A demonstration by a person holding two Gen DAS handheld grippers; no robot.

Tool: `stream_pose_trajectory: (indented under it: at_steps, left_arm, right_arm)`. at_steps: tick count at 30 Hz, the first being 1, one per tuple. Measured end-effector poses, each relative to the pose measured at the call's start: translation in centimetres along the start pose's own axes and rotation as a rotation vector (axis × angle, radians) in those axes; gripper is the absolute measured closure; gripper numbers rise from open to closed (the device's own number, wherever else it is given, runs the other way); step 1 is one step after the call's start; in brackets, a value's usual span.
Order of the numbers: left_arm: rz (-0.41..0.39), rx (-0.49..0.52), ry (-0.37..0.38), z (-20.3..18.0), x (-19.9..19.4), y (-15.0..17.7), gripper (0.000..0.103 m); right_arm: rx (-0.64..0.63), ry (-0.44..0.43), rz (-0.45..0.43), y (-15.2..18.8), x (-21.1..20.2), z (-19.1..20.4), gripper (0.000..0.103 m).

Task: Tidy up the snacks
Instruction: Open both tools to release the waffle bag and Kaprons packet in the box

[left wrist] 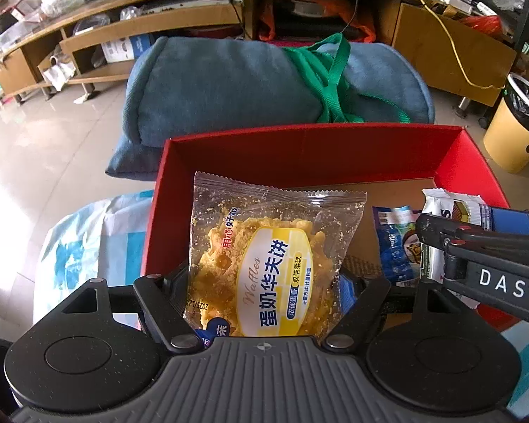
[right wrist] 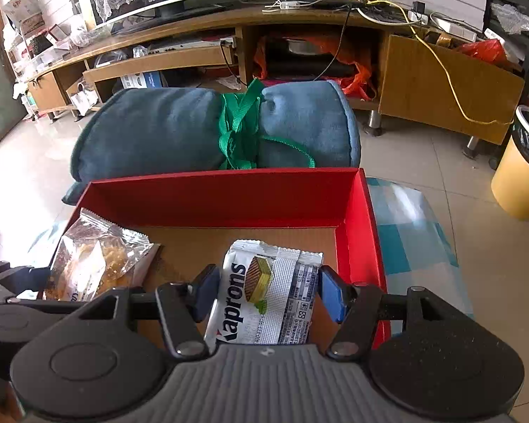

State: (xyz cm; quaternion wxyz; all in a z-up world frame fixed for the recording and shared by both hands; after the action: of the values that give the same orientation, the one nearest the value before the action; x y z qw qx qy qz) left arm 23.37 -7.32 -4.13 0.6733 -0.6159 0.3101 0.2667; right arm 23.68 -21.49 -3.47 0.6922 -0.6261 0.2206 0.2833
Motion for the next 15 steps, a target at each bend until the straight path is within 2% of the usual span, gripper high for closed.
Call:
stream_pose_trajectory:
  at_steps: [6,15]
  left_arm:
    - [0.016,-0.003,0.0,-0.2,0.7,0.0,0.022]
    - [0.003,0.007,-0.006,-0.3,0.3,-0.1,0.016]
  right_arm:
    - [0.02,-0.034,0.014,0.0,1.2,0.0,0.044]
    - [0.022,-0.019,0.01,0.1,1.2,0.1,0.043]
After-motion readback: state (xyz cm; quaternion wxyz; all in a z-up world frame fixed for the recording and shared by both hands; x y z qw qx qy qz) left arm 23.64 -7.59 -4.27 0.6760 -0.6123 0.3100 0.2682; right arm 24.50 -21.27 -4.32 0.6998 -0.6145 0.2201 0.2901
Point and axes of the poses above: each gripper's, at about its wrist camera, not at the fingertips, and x roughly the way its jaws point, z to its left, y to its underside, the point moved 1 cm from there along x, roughly the way its jaws point, and after that the axes turned 10 degrees about -z, right-handed, at the moved point
